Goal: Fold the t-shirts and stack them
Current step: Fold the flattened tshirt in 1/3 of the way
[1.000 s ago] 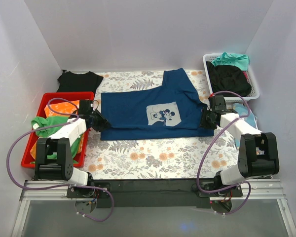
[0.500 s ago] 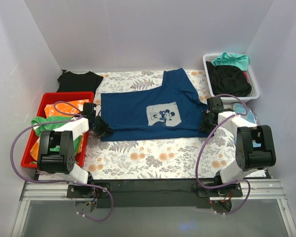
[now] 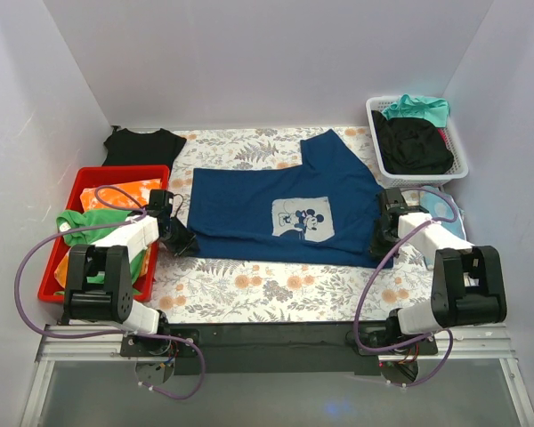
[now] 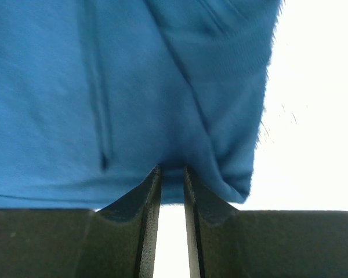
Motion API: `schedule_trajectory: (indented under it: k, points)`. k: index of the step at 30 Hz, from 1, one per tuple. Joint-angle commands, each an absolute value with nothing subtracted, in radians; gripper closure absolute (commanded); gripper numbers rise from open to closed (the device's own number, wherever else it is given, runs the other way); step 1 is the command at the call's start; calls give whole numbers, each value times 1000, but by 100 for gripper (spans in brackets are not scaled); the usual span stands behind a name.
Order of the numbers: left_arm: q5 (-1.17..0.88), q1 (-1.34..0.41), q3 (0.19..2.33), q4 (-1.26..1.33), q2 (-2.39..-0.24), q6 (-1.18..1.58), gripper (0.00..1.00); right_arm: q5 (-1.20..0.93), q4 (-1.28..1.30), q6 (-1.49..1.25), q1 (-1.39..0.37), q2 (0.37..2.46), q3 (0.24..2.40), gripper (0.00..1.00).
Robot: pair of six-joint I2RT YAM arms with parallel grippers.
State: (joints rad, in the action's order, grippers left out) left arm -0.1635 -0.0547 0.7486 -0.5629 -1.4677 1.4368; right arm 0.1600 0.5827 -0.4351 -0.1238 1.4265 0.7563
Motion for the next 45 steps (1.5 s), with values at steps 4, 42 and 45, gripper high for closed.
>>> schedule_trajectory:
  k: [4, 42, 45]
  points:
    - [-155, -51, 703, -672, -1444, 1465, 82, 167, 785, -469, -118, 1356, 821, 74]
    - [-149, -51, 727, -742, -1298, 1505, 87, -37, 483, -396, -141, 1456, 807, 76]
    - [-149, -51, 730, -741, -1302, 1503, 87, -44, 483, -390, -143, 1488, 813, 76]
